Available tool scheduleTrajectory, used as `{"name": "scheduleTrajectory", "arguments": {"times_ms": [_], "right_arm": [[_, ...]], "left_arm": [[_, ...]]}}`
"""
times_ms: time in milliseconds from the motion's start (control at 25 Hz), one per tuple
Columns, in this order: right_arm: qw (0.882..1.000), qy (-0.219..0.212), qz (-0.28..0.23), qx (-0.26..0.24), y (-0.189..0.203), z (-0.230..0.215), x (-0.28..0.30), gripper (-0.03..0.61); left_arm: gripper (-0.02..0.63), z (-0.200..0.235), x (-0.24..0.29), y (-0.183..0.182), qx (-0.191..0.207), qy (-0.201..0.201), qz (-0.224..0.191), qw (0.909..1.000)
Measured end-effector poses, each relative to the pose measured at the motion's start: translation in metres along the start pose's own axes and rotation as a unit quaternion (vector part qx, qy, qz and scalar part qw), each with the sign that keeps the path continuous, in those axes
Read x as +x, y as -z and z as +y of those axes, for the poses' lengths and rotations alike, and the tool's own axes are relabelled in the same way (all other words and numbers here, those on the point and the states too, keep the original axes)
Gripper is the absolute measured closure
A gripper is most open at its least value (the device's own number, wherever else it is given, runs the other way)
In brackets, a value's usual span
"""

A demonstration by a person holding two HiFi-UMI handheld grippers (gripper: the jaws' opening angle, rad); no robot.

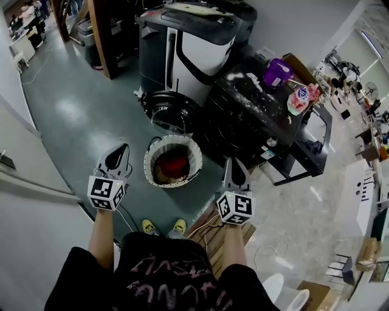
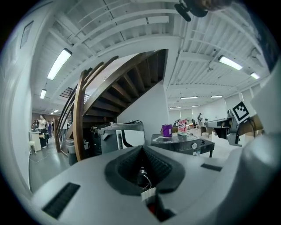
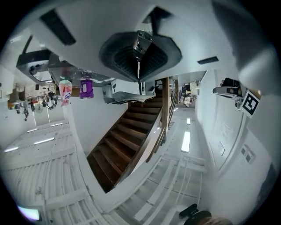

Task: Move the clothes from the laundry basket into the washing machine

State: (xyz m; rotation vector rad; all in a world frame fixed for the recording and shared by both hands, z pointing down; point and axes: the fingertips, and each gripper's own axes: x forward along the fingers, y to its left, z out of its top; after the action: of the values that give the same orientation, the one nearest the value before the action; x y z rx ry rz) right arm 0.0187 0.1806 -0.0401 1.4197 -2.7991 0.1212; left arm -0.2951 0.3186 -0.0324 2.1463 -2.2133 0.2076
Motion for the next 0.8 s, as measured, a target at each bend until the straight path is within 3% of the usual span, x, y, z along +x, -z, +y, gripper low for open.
{"name": "scheduleTrajectory", "arguments": {"times_ms": [400, 560, 800], "right_arm": [[1.000, 0.004, 0.004, 0.009, 0.0002, -0.0019, -0.0011, 0.548], [1.000, -0.007, 0.006, 0.012, 0.0037, 0.0013, 0.0007, 0.446], [1.000, -0.014, 0.004, 0.017, 0.0049, 0.0033, 0.0030, 0.358]], "left_arm": [[0.603, -0.0008, -0.0001, 0.0001, 0.005, -0.006, 0.004, 1.0000], [0.583, 0.0026, 0.0019, 0.0022, -0.010, -0.013, 0.003, 0.9999], [0.460, -0.0004, 0.0060, 0.0058, -0.019, -0.001, 0.007, 0.9998]]}}
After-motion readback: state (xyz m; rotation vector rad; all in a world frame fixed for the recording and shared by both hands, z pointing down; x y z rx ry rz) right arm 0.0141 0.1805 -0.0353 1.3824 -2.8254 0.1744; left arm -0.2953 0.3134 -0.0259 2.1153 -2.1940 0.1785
